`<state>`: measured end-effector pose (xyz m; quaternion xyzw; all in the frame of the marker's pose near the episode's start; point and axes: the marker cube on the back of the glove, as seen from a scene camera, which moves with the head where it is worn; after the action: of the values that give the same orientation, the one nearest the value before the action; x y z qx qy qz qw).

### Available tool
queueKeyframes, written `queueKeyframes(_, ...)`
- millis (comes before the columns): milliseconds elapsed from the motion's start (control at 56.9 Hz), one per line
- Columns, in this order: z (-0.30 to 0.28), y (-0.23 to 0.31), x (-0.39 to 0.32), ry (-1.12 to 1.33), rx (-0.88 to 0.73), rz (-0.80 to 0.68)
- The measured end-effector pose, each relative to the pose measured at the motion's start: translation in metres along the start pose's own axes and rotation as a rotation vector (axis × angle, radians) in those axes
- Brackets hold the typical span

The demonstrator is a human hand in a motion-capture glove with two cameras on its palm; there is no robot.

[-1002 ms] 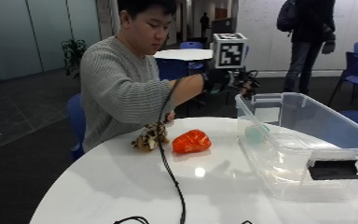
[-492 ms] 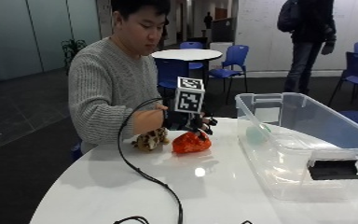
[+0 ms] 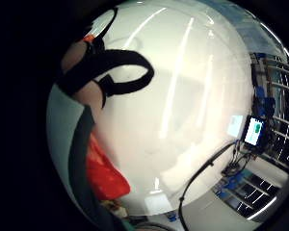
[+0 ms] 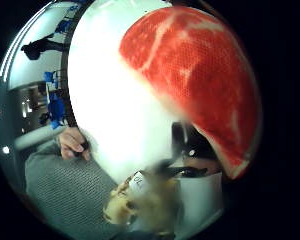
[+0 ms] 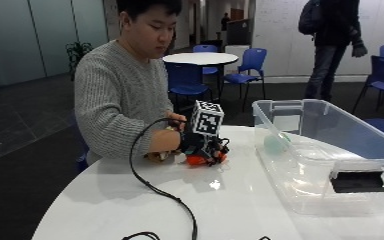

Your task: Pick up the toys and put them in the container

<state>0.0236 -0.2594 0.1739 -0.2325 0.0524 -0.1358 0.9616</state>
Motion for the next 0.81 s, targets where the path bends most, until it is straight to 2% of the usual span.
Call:
queueKeyframes(158, -0.025, -0.001, 0.0, 0.004, 0.118, -0.031)
queueKeyframes(281, -0.125, 0.011, 0.025, 0.06, 0.273, -0.1)
queueKeyframes(369, -0.194, 0.013, 0.028, -0.003, 0.384, -0.054)
queueKeyframes(457, -0.235, 0.009, 0.031, -0.05, 0.439, -0.002)
queueKeyframes(580, -0.255, -0.007, 0.041, 0.014, 0.441, 0.029)
queueKeyframes(686, -0.26, -0.044, 0.047, 0.046, 0.433, 0.159)
queueKeyframes(756, -0.266, -0.082, 0.052, -0.064, 0.445, 0.254)
queueKeyframes(809, -0.27, -0.112, 0.05, -0.163, 0.446, 0.264)
